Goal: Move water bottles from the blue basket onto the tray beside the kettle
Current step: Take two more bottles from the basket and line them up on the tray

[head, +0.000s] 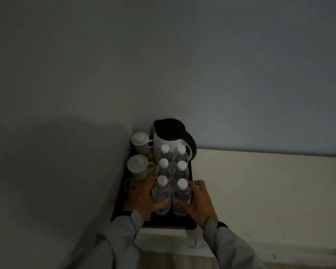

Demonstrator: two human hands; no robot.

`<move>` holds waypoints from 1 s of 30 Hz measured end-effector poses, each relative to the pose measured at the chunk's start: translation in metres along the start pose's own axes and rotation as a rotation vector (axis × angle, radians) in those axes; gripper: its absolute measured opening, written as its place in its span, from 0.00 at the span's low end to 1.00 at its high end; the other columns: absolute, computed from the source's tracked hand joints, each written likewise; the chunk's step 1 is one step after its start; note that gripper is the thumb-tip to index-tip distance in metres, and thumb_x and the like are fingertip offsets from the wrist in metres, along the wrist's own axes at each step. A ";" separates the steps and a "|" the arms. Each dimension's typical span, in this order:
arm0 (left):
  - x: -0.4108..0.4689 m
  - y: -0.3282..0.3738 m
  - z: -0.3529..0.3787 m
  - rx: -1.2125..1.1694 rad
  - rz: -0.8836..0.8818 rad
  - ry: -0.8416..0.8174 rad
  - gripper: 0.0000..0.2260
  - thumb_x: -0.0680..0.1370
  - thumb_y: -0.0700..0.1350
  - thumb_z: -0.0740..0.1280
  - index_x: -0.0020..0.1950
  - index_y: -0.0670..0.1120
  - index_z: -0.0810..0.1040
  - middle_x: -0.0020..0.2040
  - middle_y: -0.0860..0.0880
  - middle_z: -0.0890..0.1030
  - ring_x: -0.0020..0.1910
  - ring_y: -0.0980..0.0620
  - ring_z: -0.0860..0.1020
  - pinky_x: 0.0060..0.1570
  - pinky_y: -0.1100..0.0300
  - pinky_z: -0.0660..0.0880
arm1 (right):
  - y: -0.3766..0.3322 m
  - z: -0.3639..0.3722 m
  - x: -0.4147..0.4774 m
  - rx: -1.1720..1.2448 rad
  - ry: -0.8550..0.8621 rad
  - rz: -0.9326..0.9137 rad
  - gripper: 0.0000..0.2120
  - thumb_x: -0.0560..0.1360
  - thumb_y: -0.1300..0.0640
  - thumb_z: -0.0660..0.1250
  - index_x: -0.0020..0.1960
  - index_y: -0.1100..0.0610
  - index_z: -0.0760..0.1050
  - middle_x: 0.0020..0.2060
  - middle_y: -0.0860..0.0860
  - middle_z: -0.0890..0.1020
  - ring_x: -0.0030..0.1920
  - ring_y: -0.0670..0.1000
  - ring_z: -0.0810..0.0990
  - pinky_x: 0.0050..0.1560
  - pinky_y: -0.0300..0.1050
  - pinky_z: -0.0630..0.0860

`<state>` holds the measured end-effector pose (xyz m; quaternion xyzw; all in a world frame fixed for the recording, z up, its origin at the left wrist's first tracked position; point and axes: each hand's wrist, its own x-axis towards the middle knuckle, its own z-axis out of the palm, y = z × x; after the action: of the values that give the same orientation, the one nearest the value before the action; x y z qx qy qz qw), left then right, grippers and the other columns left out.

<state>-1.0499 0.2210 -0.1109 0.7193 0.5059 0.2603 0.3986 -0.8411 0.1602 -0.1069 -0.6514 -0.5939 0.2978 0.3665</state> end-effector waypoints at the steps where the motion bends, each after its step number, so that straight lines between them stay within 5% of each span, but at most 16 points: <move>1: 0.002 -0.003 0.001 0.008 0.011 0.005 0.30 0.63 0.57 0.78 0.62 0.67 0.71 0.57 0.66 0.79 0.57 0.64 0.78 0.58 0.50 0.79 | 0.000 0.001 0.001 0.001 0.001 0.008 0.29 0.66 0.47 0.79 0.64 0.46 0.72 0.56 0.49 0.69 0.52 0.47 0.77 0.59 0.40 0.77; 9: 0.012 -0.021 0.010 0.074 0.078 0.043 0.29 0.64 0.64 0.76 0.62 0.64 0.72 0.58 0.64 0.78 0.59 0.61 0.77 0.58 0.49 0.78 | 0.005 0.004 0.003 0.061 0.052 0.026 0.28 0.65 0.44 0.79 0.62 0.44 0.73 0.56 0.47 0.70 0.50 0.43 0.76 0.52 0.26 0.73; 16: 0.012 -0.023 0.011 0.108 0.123 0.072 0.29 0.63 0.61 0.77 0.61 0.67 0.69 0.58 0.68 0.73 0.59 0.59 0.76 0.58 0.51 0.77 | 0.014 0.003 0.005 0.102 0.052 -0.035 0.27 0.63 0.38 0.77 0.59 0.32 0.69 0.57 0.42 0.70 0.56 0.36 0.76 0.58 0.46 0.80; 20: 0.011 -0.009 0.003 0.096 0.151 0.033 0.30 0.63 0.57 0.78 0.60 0.69 0.68 0.59 0.73 0.70 0.58 0.71 0.72 0.55 0.66 0.71 | 0.016 0.000 0.006 0.054 0.050 -0.052 0.29 0.63 0.39 0.77 0.58 0.31 0.67 0.56 0.40 0.69 0.54 0.30 0.74 0.57 0.44 0.80; 30: 0.010 0.003 -0.012 0.003 0.139 -0.081 0.24 0.67 0.53 0.77 0.57 0.72 0.73 0.59 0.61 0.76 0.58 0.67 0.76 0.54 0.75 0.73 | 0.013 -0.012 0.001 0.111 0.049 -0.071 0.30 0.65 0.41 0.78 0.63 0.39 0.70 0.57 0.33 0.67 0.56 0.35 0.76 0.54 0.38 0.81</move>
<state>-1.0543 0.2334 -0.1020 0.7632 0.4388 0.2572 0.3986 -0.8244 0.1589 -0.1110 -0.6157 -0.5900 0.3011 0.4269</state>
